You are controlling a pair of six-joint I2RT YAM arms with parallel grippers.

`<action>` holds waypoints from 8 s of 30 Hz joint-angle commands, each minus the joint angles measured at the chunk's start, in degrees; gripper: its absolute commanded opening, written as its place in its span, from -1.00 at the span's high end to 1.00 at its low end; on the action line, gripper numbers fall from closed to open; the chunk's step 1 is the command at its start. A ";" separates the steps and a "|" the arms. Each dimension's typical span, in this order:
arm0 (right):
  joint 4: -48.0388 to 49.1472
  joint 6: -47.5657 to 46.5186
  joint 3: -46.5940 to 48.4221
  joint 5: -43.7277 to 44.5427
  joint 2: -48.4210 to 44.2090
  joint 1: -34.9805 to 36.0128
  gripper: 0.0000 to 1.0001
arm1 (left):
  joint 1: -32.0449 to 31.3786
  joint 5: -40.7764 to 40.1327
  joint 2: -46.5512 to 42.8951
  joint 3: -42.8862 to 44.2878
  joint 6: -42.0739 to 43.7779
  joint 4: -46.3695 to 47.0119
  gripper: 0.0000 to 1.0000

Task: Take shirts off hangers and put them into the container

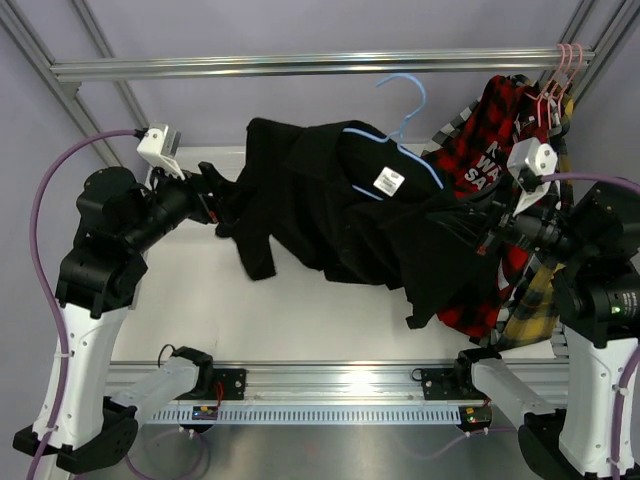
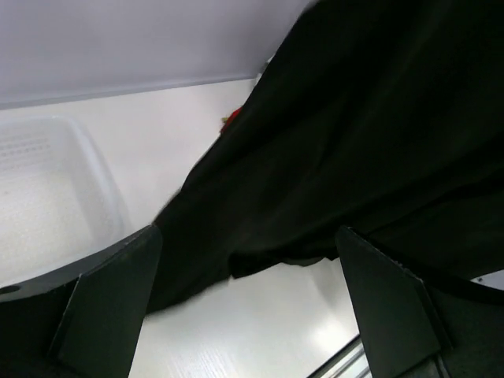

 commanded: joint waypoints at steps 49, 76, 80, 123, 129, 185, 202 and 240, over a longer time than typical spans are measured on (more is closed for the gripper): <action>11.93 -3.55 -19.95 13.01 14.66 23.02 1.00 | -30.50 -38.17 19.66 1.80 -9.32 13.36 0.09; 8.06 11.46 -15.11 40.60 9.57 24.08 -0.91 | -30.50 -54.08 20.62 -6.29 -16.16 21.63 1.00; 8.76 15.16 -17.31 49.02 11.06 28.02 -0.99 | -30.76 -56.19 22.38 -5.41 -18.28 21.36 1.00; -2.92 25.98 -20.04 77.88 16.16 27.52 1.00 | -31.73 -57.87 7.27 -18.77 -13.89 14.24 1.00; -4.68 22.90 -19.95 73.05 16.50 24.70 1.00 | -31.37 -55.33 1.13 -22.10 -10.64 15.38 1.00; -6.00 18.95 -14.94 61.18 20.81 22.59 1.00 | -31.29 -32.82 -8.11 -26.68 4.22 20.48 1.00; 3.83 18.94 -30.93 38.61 13.89 22.59 1.00 | -31.29 -36.87 -11.11 -31.16 1.24 33.30 1.00; -8.64 -8.91 -9.58 24.09 17.21 24.34 -0.68 | -31.29 -13.92 7.44 -20.71 2.02 38.06 1.00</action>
